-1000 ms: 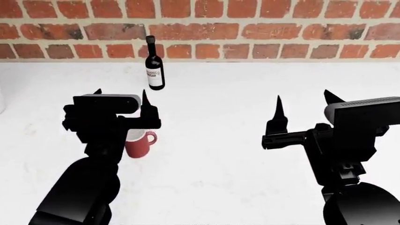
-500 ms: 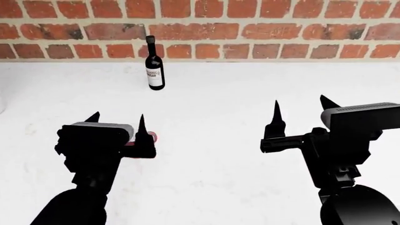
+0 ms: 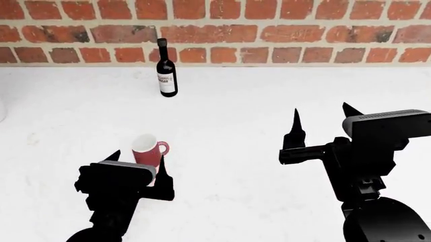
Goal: A wet mug is on the counter and needs to be dried. Pick it up and place it upside down in the open cabinet.
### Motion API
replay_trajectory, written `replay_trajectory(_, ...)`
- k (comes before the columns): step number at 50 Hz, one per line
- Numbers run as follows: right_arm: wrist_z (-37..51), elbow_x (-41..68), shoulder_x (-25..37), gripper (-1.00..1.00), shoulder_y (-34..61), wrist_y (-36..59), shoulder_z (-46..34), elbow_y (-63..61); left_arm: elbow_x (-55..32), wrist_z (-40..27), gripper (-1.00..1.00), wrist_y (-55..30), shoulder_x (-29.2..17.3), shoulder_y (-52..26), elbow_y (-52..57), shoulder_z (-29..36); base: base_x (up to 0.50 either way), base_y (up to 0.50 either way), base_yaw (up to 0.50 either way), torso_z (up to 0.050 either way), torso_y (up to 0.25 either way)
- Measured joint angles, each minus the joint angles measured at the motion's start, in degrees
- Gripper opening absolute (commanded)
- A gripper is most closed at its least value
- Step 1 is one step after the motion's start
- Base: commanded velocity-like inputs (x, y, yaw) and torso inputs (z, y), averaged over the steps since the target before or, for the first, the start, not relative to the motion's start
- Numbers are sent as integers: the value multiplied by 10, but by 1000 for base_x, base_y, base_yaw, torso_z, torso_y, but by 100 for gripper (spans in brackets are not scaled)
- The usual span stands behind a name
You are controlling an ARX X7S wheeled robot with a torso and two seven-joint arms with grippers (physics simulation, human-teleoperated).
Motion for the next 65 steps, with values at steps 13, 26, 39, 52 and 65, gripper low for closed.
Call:
replay_trajectory(13, 3, 2, 1, 100, -4, -6, -1, 1, -6, -1, 100, 42, 4, -2, -27, 15, 0, 0, 0, 0, 0)
replay_trajectory(26, 7, 3, 2, 100, -11, -16, 0, 3, 0, -3, 100, 70, 11, -17, -59, 32, 0, 0, 0, 0, -4)
replay_trajectory(39, 12, 5, 4, 100, -16, -18, 1, 0, -1, 3, -100, 81, 15, -24, -75, 33, 1, 0, 0, 0, -4)
replay_trajectory(52, 17, 8, 5, 100, -18, -13, 1, -8, -11, 4, -100, 70, 13, -29, -74, 28, 2, 0, -1, 0, -3)
replay_trajectory(65, 22, 14, 11, 100, -5, 16, 1, -27, -14, -1, -100, 14, 8, -77, -37, 14, 0, 0, 0, 0, 0)
